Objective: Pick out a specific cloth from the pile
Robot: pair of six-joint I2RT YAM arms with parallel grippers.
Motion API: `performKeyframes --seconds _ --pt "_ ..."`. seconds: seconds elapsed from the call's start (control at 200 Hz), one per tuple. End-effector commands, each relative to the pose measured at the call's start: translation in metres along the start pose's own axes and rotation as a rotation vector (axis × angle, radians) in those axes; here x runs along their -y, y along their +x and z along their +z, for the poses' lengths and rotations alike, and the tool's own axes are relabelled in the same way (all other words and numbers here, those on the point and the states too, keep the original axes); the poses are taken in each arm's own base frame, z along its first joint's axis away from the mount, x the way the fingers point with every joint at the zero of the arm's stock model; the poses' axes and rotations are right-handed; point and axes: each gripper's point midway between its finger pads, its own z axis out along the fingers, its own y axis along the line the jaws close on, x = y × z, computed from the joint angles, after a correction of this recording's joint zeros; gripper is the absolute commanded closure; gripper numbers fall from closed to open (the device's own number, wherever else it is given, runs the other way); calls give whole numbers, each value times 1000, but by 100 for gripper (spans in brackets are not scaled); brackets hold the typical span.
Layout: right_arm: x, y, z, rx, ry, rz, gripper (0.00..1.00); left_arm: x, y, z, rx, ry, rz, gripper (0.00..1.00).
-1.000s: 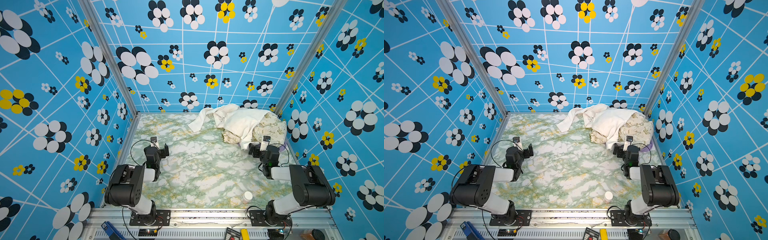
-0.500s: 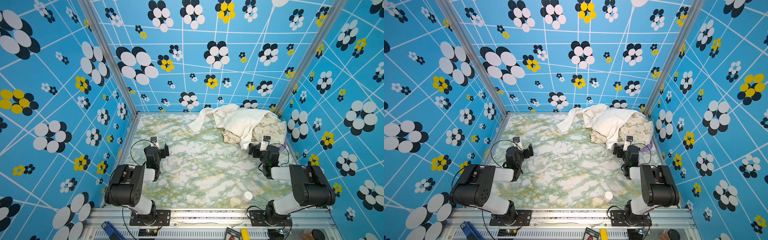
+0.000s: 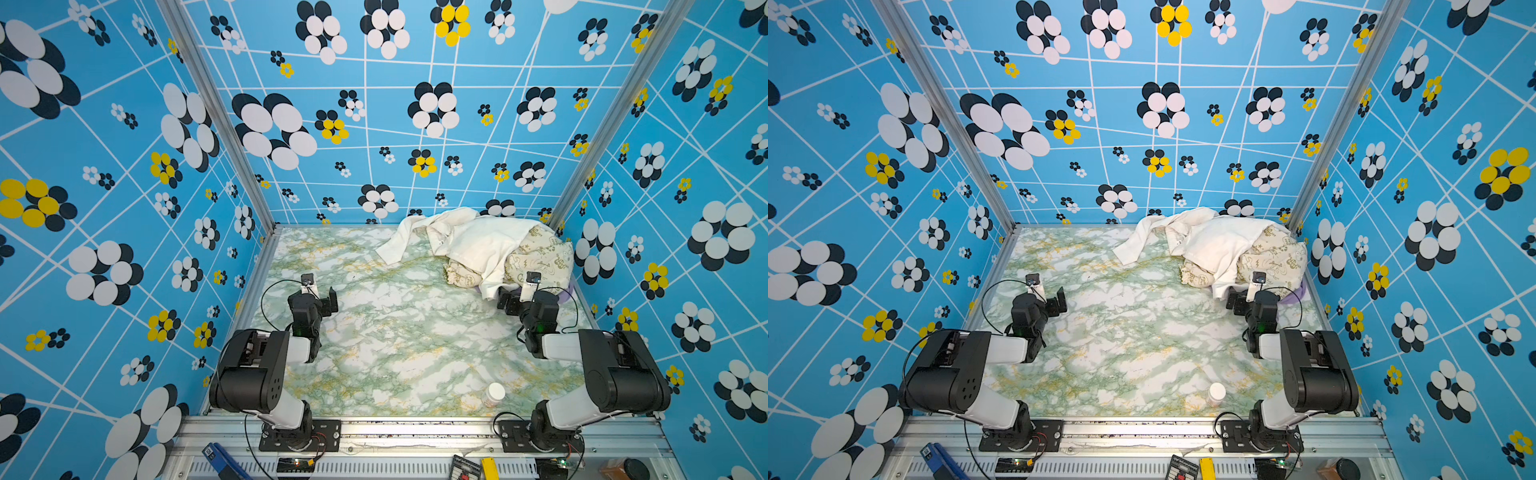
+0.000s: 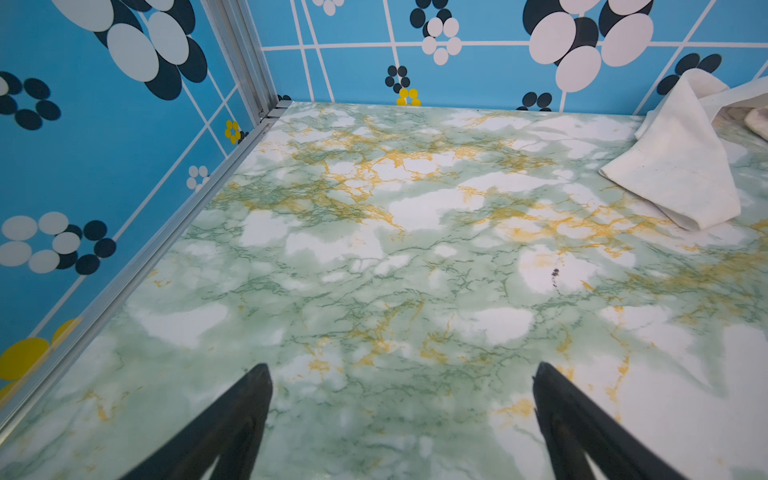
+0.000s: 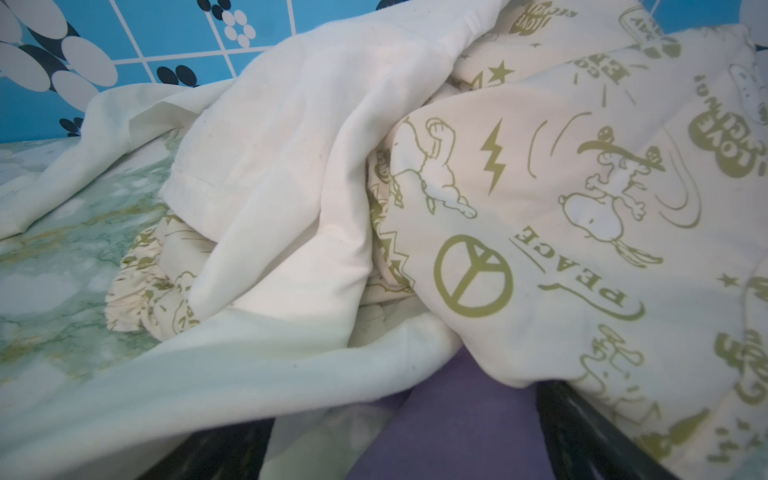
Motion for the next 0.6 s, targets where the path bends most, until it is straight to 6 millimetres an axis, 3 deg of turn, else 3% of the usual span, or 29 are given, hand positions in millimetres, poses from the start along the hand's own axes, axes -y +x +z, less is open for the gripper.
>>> performKeyframes --seconds 0.0,0.14,0.32,0.595 --pt "-4 -6 0 21 -8 -5 1 1 -8 3 24 8 6 1" --pt "-4 -12 -4 43 -10 -3 1 9 -14 -1 22 46 31 1" --pt "-7 -27 -23 23 -22 -10 1 28 -38 -18 27 87 105 1" --pt "5 -37 -86 -20 37 -24 1 -5 -91 -65 53 -68 -33 1"
